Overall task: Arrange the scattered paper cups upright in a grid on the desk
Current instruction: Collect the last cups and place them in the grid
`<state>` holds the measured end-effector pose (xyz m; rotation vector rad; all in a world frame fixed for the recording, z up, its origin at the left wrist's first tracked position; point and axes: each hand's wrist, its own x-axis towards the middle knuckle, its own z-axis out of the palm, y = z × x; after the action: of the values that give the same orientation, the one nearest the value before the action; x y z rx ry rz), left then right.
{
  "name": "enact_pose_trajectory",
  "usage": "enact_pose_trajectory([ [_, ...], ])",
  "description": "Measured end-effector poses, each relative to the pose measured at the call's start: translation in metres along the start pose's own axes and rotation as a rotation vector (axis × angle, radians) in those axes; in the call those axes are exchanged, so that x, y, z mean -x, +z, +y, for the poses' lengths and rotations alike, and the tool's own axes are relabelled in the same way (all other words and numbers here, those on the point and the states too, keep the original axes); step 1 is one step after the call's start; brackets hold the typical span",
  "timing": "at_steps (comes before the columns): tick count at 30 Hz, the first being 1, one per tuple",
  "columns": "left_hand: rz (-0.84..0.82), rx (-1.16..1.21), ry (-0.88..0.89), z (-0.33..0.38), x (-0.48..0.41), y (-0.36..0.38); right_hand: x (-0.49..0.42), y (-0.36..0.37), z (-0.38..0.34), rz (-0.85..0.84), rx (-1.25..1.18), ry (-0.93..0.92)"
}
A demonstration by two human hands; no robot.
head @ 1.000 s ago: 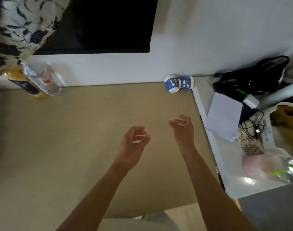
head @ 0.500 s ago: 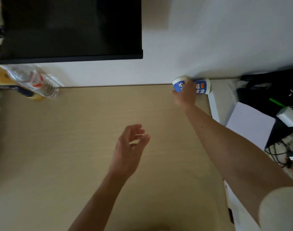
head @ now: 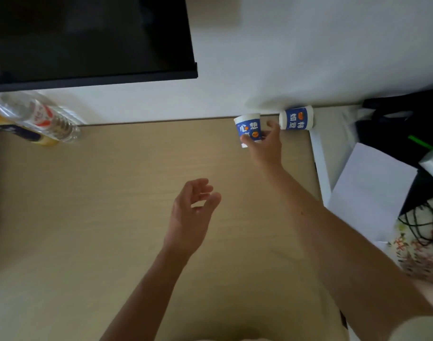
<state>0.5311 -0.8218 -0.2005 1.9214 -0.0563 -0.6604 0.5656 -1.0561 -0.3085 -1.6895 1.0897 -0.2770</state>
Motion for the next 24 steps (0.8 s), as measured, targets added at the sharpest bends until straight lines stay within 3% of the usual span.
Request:
enact_pose_trajectory([
  [6,-0.017,-0.005,0.012,0.019,-0.020,0.024,0.093,-0.023,-0.003,-0.184,-0.389,-0.071],
  [15,0.012,0.008,0.142,0.033,-0.028,0.048,0.132,-0.052,-0.001,-0.333,-0.322,-0.245],
  [18,0.052,0.019,0.151,0.030,-0.027,0.045,0.114,-0.063,0.001,-0.366,-0.388,-0.069],
  [21,0.099,0.025,0.124,0.021,-0.023,0.042,0.076,-0.072,0.004,-0.118,-0.456,0.287],
  [24,0.113,0.031,0.102,0.013,-0.016,0.038,0.025,-0.072,-0.001,0.011,-0.555,0.592],
])
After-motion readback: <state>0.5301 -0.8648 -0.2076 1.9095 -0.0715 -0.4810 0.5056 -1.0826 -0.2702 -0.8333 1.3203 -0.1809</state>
